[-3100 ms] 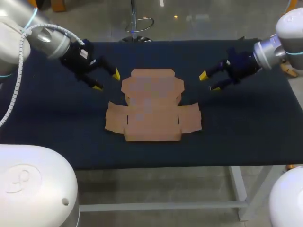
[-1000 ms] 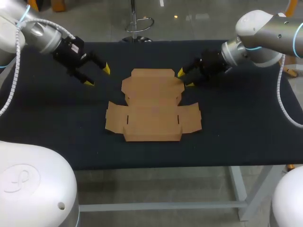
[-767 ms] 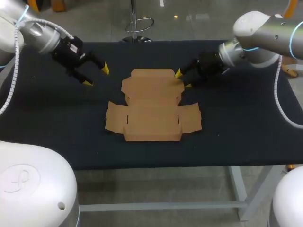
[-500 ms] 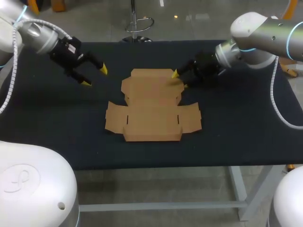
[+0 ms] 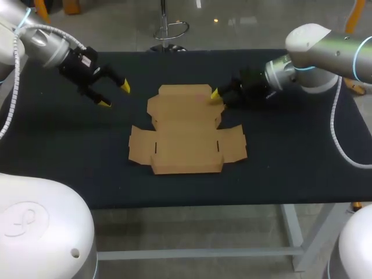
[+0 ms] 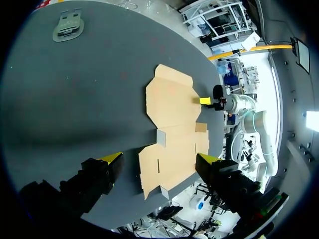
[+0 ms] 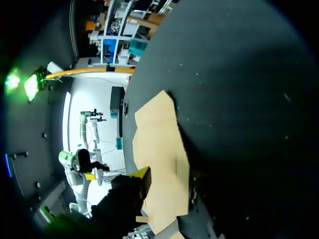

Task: Assemble the packaging by folding the flat box into shape, placing the metal phone stand inside, and closing the box properly

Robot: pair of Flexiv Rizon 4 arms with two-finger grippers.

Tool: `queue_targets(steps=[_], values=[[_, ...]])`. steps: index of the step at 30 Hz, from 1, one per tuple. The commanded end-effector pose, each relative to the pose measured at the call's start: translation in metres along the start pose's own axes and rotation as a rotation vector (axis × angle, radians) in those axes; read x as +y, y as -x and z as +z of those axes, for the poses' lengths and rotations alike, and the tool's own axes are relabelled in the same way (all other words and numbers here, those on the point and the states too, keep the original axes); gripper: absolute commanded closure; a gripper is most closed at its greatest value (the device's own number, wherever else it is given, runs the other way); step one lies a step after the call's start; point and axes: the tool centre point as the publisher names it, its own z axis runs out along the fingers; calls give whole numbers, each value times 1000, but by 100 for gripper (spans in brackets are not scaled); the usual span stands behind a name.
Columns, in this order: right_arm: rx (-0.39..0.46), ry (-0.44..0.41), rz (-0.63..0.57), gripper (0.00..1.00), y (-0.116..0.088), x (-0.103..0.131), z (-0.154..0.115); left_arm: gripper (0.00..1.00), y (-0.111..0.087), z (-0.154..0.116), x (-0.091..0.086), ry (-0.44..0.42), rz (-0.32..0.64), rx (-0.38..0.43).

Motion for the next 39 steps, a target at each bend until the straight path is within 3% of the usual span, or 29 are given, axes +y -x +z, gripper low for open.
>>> queue_targets(steps=[1, 5, 8, 16, 29, 39], values=[[25, -2, -7, 51, 7, 2, 8, 0, 1, -2, 0, 10, 2, 2], [53, 15, -39, 65, 4, 1, 10, 0, 2, -1, 0, 37, 18, 21], [64, 34, -71, 99, 0, 0, 7, 0, 3, 1, -1, 52, 29, 32], [93, 70, -144, 100, -14, -4, -5, 0, 2, 9, -4, 75, 65, 58], [205, 120, -181, 100, -32, -7, -27, 0, -2, 11, -7, -40, 228, 124], [217, 119, -177, 100, -34, -7, -29, 0, -2, 11, -7, -40, 228, 124]])
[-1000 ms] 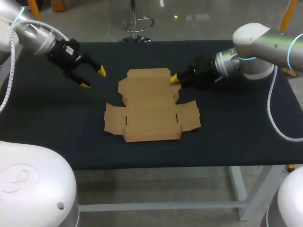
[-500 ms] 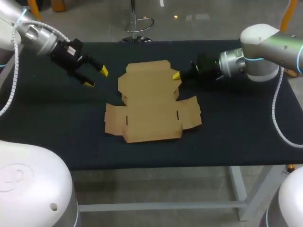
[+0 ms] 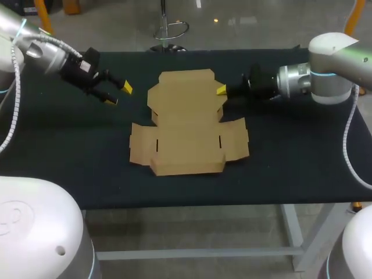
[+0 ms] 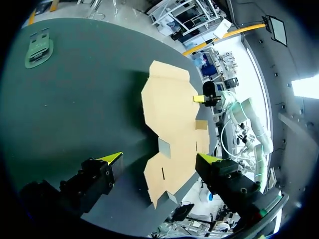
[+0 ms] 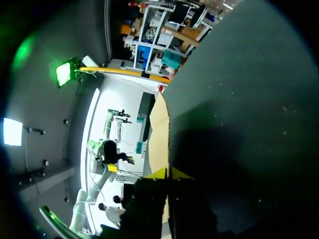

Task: Assemble the packaging by folding the flat box into shape, placing the metal phone stand inside, and closing the box properly

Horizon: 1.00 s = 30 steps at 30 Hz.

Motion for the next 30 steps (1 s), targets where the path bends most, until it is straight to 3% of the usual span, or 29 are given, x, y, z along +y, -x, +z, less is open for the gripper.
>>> queue_targets(steps=[1, 6, 20, 30], values=[[6, -3, -1, 100, 1, 1, 0, 0, -2, -1, 3, -6, 0, -4], [6, -3, -1, 100, 1, 1, 0, 0, -2, -1, 3, -6, 0, -4], [121, 59, -192, 100, -29, -2, -12, 0, 9, 9, -24, -134, 233, 58], [157, 53, -242, 100, -39, 4, -14, 0, -3, 25, -44, -191, 395, 76]])
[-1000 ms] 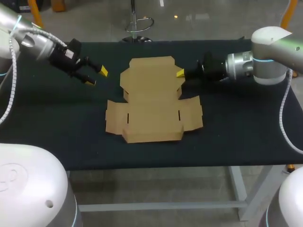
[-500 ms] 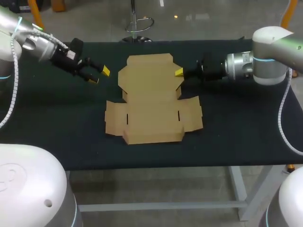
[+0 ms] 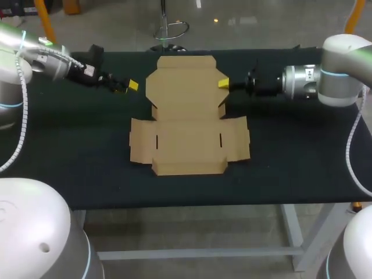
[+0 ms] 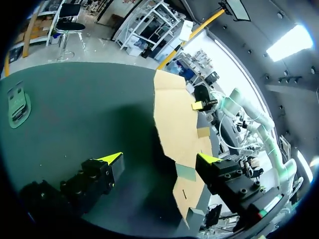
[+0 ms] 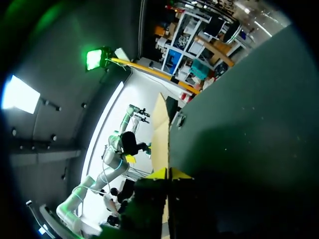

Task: Assemble the packaging by folding the flat box into shape, placing the metal phone stand inside, and closing the box properly

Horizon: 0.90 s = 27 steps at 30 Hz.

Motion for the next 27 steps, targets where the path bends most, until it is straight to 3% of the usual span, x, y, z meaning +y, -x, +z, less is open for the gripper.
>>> queue_targets(steps=[1, 14, 17, 19, 27], values=[[22, -7, -11, 100, 3, 5, -1, 0, 1, 9, -5, -23, 52, 15], [67, 3, -68, 100, -8, 13, 3, 0, -2, 31, -24, -37, 237, 98], [78, 3, -79, 100, -11, 14, 4, 0, -5, 36, -29, -37, 259, 114], [81, 3, -87, 100, -13, 15, 5, 0, -8, 40, -33, 34, 268, 121], [89, 8, -115, 100, -19, 16, 7, 0, -8, 40, -33, 34, 268, 121]])
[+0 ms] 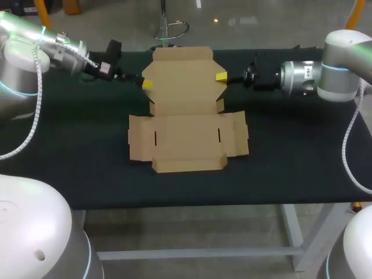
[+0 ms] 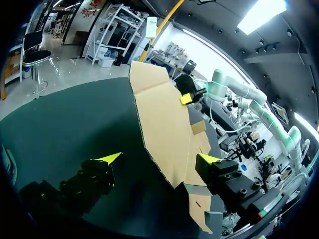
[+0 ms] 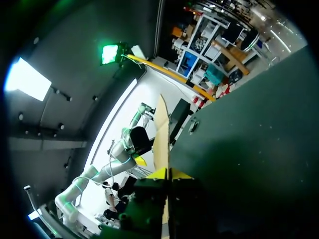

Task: Assemble the packaging by folding the flat box into shape, placing the metal phone stand inside, and closing the box properly

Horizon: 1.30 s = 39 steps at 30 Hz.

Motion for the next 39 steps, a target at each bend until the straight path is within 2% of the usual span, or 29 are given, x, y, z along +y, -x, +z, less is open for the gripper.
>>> queue_targets(steps=[1, 6, 12, 18, 20, 24, 28, 32, 39], values=[[10, -1, -7, 100, 1, 1, 0, 0, 5, -1, -3, 15, -1, 19], [9, -6, -21, 100, 0, 4, 4, 0, 5, 1, -2, -14, 26, 48], [20, 20, -43, 100, -2, 5, 3, 0, 7, 11, -6, -87, 91, 134], [36, 44, -57, 100, -3, 8, 4, 0, 6, 19, -12, -138, 139, 165], [41, 45, -63, 100, -4, 9, 5, 8, 5, 22, -16, -142, 148, 177], [51, 51, -78, 100, -5, 12, 7, 7, 3, 26, -21, -144, 168, 193], [58, 62, -82, 100, -4, 14, 7, 13, 1, 29, -24, -158, 183, 213], [66, 70, -86, 100, -4, 17, 8, 15, -1, 33, -26, -172, 193, 226], [76, 71, -93, 100, -4, 20, 11, 35, -3, 38, -31, -184, 209, 247]])
